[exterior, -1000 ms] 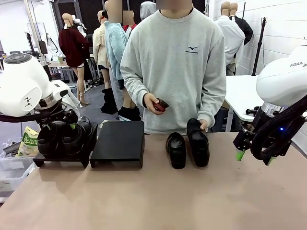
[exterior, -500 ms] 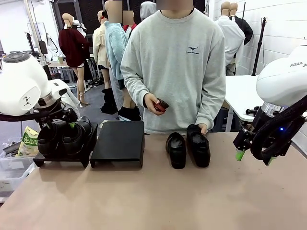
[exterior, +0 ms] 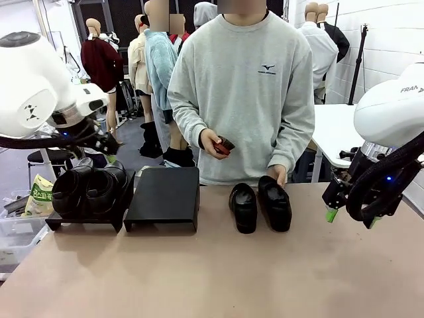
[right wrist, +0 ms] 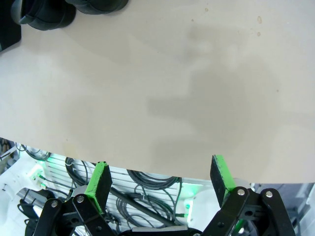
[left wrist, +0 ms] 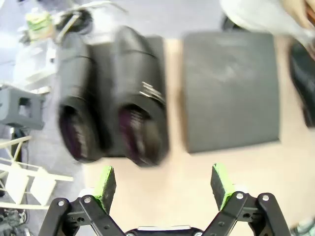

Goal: Organize the shoes by placing them on the stand.
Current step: Pick up one Shoe and place it in the middle of the table.

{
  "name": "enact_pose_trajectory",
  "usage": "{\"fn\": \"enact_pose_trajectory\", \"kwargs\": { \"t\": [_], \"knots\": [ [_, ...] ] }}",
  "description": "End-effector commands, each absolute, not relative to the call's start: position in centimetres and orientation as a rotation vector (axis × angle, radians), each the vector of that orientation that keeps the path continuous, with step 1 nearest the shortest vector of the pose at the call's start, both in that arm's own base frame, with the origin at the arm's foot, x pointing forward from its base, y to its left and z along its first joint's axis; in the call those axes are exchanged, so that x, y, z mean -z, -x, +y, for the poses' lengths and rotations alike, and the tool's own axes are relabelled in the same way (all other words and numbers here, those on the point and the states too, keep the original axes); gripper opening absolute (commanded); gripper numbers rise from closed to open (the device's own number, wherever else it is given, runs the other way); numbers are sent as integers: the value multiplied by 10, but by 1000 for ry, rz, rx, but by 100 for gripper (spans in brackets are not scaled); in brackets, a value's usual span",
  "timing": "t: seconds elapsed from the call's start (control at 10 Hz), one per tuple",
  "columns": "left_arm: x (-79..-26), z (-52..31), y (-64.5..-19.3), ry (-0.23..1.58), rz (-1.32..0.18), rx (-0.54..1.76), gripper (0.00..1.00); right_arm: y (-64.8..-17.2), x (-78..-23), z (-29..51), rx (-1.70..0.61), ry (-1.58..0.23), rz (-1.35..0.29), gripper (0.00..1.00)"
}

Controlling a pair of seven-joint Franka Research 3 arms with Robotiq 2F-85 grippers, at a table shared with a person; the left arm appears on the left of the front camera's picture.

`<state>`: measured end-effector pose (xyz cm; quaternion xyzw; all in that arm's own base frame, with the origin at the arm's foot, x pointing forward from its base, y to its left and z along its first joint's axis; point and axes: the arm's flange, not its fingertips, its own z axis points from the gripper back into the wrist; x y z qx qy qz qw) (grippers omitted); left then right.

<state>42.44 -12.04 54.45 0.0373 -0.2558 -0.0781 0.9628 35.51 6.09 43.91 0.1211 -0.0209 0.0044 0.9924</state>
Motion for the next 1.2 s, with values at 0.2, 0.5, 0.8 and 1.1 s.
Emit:
{"fn": "enact_pose_trajectory", "kwargs": {
  "t": [0.2,0.5,0.8,1.1],
  "knots": [
    [-508,-182,-378,92,-120,491,100,-355,-438,61,-13,-242,-41,100],
    [-468,-201,-384,153,-88,389,100,-355,-438,61,-13,-242,-41,100],
    [-481,-206,-366,139,-85,487,100,-355,-438,61,-13,-242,-41,100],
    [-455,-253,-346,144,-54,521,100,-355,-438,61,-13,-242,-41,100]
  ]
}}
